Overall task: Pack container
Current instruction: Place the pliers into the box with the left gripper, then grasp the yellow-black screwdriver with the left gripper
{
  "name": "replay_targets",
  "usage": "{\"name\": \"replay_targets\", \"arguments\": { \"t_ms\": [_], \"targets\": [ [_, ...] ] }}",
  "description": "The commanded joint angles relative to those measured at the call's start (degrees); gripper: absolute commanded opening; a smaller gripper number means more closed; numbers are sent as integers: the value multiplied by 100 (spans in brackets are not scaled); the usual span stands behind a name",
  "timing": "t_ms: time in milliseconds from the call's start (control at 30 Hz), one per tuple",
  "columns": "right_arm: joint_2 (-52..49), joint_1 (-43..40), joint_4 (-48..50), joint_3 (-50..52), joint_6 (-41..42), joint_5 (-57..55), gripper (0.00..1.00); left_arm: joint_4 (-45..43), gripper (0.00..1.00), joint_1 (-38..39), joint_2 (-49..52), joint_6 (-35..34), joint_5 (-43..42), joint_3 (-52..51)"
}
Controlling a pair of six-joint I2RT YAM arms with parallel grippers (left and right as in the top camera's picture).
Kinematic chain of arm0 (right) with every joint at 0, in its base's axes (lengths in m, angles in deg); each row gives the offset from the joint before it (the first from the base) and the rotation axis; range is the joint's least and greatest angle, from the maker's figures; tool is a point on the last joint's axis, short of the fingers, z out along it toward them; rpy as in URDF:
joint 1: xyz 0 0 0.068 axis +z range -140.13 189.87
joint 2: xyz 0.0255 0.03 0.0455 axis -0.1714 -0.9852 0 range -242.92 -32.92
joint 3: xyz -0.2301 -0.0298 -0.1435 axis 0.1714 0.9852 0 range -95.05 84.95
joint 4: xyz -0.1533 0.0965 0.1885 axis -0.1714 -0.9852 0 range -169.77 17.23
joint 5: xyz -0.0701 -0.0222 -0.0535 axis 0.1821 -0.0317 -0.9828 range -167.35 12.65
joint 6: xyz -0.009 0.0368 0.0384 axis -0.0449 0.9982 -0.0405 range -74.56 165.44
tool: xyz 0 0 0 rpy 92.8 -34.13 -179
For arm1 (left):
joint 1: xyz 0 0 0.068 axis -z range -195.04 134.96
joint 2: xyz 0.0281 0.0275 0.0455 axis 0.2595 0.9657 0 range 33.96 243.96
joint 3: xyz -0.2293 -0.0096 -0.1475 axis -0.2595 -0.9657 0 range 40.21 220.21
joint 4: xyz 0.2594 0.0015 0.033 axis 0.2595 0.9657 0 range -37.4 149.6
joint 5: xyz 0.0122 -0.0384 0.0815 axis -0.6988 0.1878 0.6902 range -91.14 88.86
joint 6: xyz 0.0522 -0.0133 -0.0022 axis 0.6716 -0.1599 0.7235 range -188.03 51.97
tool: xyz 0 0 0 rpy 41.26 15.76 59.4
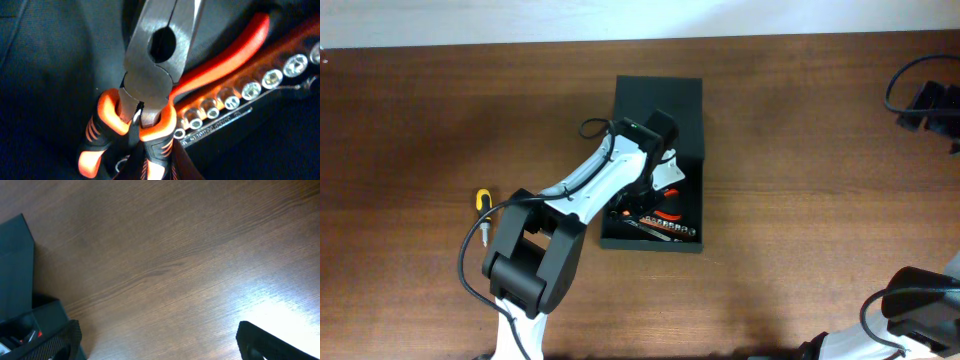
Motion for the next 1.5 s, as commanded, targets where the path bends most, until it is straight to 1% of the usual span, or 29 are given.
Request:
{"name": "replay_targets", "arguments": {
  "t_ms": [0,100,167,233,267,300,333,367,433,500,533,567,633,667,700,733,800,833,900,967,1000,1033,1067,1100,1133,1200,1233,1267,1467],
  "targets": [
    [24,26,0,-2,-35,9,99,57,67,26,37,-55,63,7],
    [24,26,0,-2,-35,9,99,142,77,98,33,-273,63,114],
    [24,26,0,-2,-35,9,99,428,79,98,-39,-535,68,409],
    [24,26,2,-2,-35,9,99,656,82,98,-210,-623,101,691],
    [24,26,2,-2,-35,9,99,807,82,94,-413,-737,278,929],
    [24,26,2,-2,-37,7,99,975,83,81,-765,-914,719,1233],
    [24,26,2,-2,-37,9,99,1054,84,70,-940,-994,949,1364],
    [24,26,2,-2,-37,7,99,1298,99,-4,-1471,-1318,1458,1655],
    [24,26,2,-2,-39,7,99,1508,99,-188,-1958,-1346,1504,1744],
    [24,26,2,-2,-55,9,99,1801,99,-549,-2420,-1460,1502,1746],
    [24,26,2,-2,-55,9,99,2006,99,-820,-2632,-1635,1506,1746],
    [24,26,0,-2,-55,9,99,2260,99,-1213,-2863,-1956,1504,1744],
    [24,26,2,-2,-55,9,99,2570,99,-1917,-3224,-2323,1508,1722],
    [24,26,2,-2,-55,9,99,2586,99,-2365,-3484,-2378,1510,1674],
    [24,26,2,-2,-55,9,99,2549,99,-2564,-3611,-2378,1523,1637],
    [24,26,4,-2,-55,9,99,2371,99,-3036,-3956,-2374,1528,1488],
    [24,26,4,-2,-55,9,99,1965,99,-3718,-4518,-2350,1502,1012],
    [24,26,4,-2,-55,11,99,1633,99,-4124,-4892,-2164,1274,470],
    [22,26,2,-2,-55,11,99,1191,99,-4498,-5228,-1873,804,-291],
    [24,26,2,-2,-55,11,99,669,99,-4795,-5388,-1805,610,-1165],
    [22,26,2,-2,-55,13,99,411,99,-4887,-5377,-1801,612,-1561],
    [24,26,2,-2,-55,13,99,289,99,-4916,-5348,-1799,610,-1722],
    [24,26,2,-2,-52,13,99,-153,99,-4962,-5121,-1600,459,-2229],
    [24,26,2,-2,-52,13,99,-343,99,-4959,-4878,-1547,304,-2371],
    [24,26,2,-2,-52,11,99,-407,99,-4962,-4750,-1547,249,-2398],
    [22,26,2,-2,-55,9,99,-640,99,-4962,-4109,-1547,203,-2402],
    [24,26,2,-2,-55,9,99,-691,99,-4962,-3947,-1547,205,-2402],
    [24,26,2,-2,-55,9,99,-798,99,-4962,-3515,-1547,203,-2402],
    [22,26,4,-2,-81,-15,99,-1058,99,-4959,-2256,-1550,205,-2396]
  ]
}}
